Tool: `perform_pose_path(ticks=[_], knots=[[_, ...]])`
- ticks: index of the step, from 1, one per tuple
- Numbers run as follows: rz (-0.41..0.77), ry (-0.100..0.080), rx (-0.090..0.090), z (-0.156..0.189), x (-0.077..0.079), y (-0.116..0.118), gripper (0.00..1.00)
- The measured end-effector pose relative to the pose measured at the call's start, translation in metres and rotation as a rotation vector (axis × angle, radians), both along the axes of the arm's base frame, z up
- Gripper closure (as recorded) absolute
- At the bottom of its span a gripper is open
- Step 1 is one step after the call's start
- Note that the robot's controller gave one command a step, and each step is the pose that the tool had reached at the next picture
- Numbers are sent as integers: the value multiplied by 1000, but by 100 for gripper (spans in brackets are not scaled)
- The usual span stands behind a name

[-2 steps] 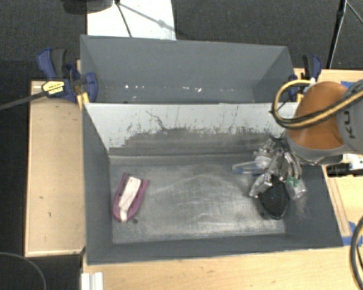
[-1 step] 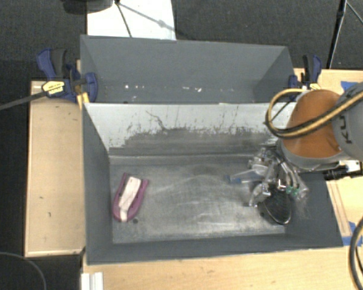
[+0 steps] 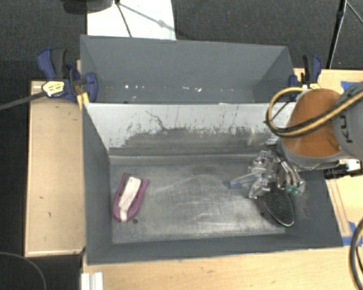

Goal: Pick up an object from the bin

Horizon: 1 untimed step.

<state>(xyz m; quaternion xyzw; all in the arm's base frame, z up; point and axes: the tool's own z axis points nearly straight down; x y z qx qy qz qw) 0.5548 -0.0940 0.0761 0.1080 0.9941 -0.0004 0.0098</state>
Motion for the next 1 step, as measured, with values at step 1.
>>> perform_pose_path(ticks=[1], knots=[[2, 10, 2, 102, 2, 0, 100]])
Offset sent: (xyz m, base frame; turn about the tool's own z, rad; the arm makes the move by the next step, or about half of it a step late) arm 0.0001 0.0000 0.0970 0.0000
